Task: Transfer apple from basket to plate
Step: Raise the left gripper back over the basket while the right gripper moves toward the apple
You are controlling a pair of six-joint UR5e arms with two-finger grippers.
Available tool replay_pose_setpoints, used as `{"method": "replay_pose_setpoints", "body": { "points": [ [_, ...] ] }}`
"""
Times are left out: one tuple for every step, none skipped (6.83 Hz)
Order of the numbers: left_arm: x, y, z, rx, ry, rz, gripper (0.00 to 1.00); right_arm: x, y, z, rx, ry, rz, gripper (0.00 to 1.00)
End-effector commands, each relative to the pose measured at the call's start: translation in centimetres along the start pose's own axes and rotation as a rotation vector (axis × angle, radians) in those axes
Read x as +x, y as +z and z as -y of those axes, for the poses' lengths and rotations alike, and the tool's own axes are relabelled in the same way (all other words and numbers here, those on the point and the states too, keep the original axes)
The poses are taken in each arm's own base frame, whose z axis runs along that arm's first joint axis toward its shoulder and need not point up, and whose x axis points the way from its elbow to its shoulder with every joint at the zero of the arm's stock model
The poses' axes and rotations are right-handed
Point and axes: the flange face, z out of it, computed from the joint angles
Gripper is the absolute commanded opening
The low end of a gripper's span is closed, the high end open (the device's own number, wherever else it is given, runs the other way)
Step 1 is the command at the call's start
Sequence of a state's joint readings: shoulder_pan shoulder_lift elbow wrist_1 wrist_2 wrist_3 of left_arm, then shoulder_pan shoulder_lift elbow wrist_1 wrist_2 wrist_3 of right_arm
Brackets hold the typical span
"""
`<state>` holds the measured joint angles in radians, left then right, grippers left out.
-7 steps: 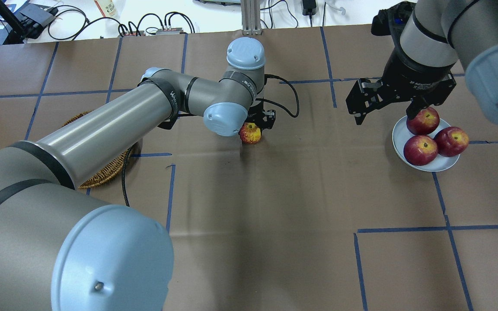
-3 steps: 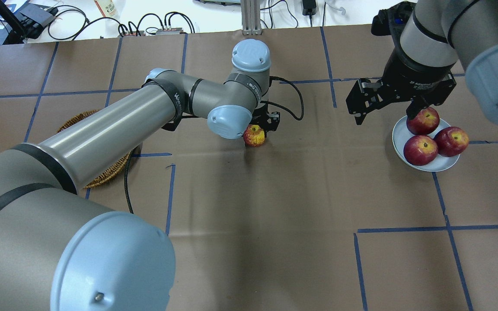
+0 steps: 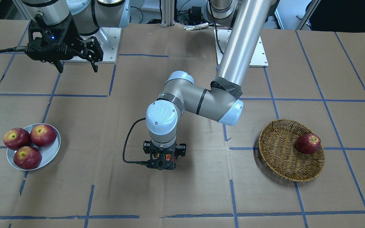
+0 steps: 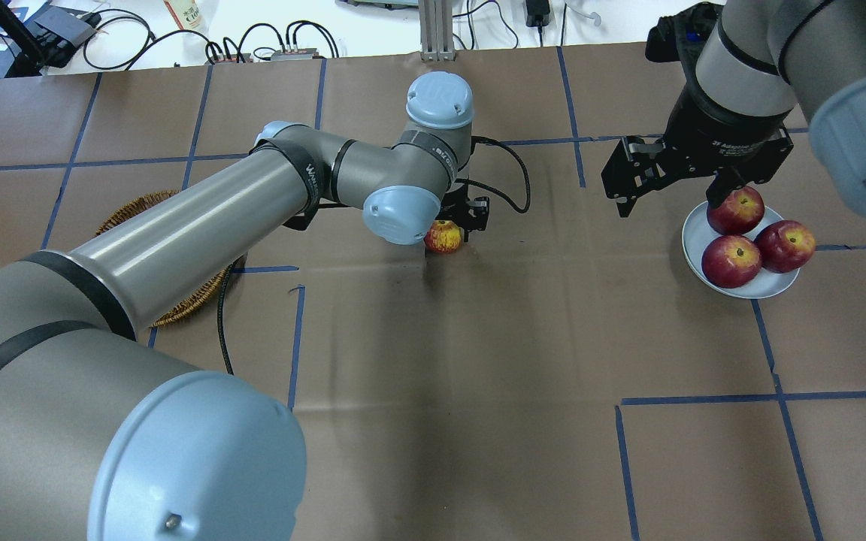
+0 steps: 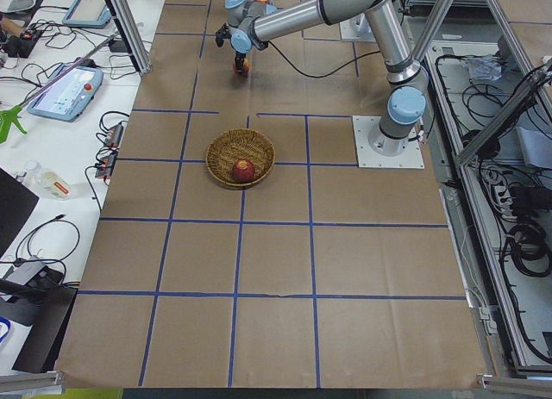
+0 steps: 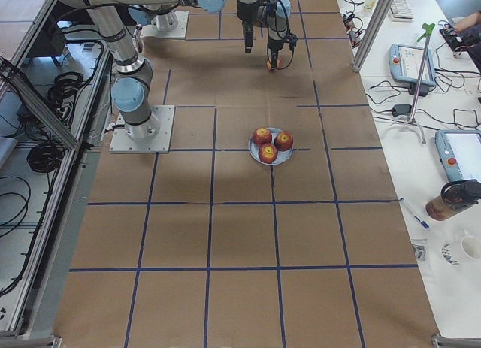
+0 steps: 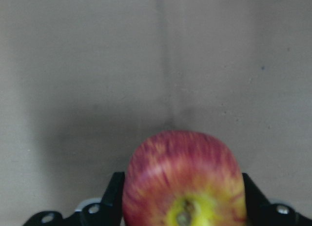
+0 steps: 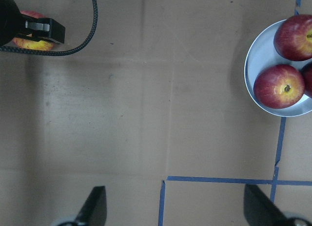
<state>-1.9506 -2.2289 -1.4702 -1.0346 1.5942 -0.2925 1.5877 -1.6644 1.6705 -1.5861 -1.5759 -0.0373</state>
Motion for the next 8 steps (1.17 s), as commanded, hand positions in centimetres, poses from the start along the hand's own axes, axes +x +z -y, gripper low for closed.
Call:
{"method": "replay_pose_setpoints", "body": {
  "points": [
    [-1.1,-5.8,-0.3,0.005,-0.011,0.001,0.99,0.0,0.0,0.0,0.002,0.0,0.002,1.0],
    [-2.5,-11.2,-1.3,0.023,-0.008,0.001,0.99,0.0,0.1,0.1,0.0,0.0,0.0,1.0],
    [-5.8,-15.9,-1.9,0.026,-0.043,-0.001,0.99,0.0,0.0,0.0,0.002,0.001,0.0,1.0],
    [-11.1,-20.5,-2.7,0.027,0.01,-0.001,0.99,0.0,0.0,0.0,0.002,0.0,0.002,1.0],
    [-16.1,-24.5,-4.5,0.005,0.018,0.001,0.99,0.0,0.0,0.0,0.002,0.002,0.002,1.0],
    [-20.7,-27.6,-6.9,-0.038,0.02,-0.002,0.99,-0.1,-0.1,0.1,0.005,0.011,0.002,1.0],
    [-23.4,-30.4,-9.2,-0.045,0.008,-0.003,0.99,-0.1,-0.2,0.2,0.008,0.017,0.003,1.0],
    [-24.1,-32.3,-11.7,-0.063,-0.004,-0.003,0.99,-0.3,-0.2,0.7,0.018,0.025,0.0,1.0]
  ]
}}
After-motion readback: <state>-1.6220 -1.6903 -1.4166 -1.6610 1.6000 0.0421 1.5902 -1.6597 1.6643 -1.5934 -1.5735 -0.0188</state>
